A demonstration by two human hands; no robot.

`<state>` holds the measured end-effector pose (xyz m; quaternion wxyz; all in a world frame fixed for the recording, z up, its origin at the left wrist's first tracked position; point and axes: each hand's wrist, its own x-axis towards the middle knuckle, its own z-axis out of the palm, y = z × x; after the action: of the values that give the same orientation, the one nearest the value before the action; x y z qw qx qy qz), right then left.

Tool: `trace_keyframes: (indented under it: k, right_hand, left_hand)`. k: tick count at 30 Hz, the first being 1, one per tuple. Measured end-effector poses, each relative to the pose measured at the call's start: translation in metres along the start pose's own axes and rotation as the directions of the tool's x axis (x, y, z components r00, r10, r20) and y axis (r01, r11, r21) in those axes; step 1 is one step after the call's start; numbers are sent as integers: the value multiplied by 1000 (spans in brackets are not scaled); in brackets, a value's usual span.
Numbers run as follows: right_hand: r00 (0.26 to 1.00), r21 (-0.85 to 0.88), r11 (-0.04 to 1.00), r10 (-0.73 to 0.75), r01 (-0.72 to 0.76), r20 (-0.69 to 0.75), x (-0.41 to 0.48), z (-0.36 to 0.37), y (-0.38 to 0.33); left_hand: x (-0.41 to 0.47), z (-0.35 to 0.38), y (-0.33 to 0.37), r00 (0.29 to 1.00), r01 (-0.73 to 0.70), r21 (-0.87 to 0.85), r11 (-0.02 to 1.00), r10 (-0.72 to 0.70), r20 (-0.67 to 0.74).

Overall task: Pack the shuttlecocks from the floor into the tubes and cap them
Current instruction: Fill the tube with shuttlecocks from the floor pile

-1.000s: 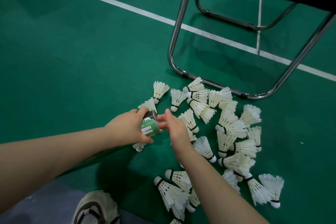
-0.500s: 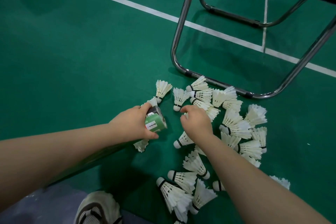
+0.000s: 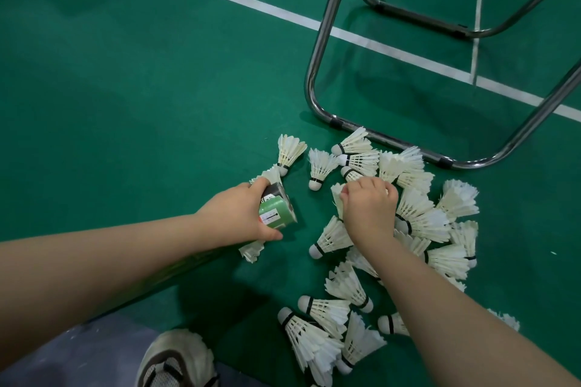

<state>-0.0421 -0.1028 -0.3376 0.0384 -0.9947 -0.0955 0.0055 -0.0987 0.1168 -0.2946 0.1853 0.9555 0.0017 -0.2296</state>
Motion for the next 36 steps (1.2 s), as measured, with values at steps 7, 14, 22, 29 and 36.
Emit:
trace_keyframes:
  k: [7,14,22,29,36]
  right_hand:
    - [972,466,882,170,-76,-163,-12,-36,-31]
    - [971,757,650,219,-73,-94,-45,-51,-79]
    - [626,688,376,-291,-620,723,-30,-52,-84]
    - [722,727,274,-137,-630,678,-20,-54,-102]
    - [952,548,831,-84,-95,293,7,-21,-107]
  left_hand:
    - [-2,-3,2,1000,6,3,1000,-6,-6]
    - [-10,-1,4,999,-6,2,1000,6,-50]
    - [-21,-2,3,998,-8,46,999,10,-60]
    - [-17,-9,0,996,-7,91,996,15,-86]
    - [-19,-7,-36,991,88,21,996,-85,-107]
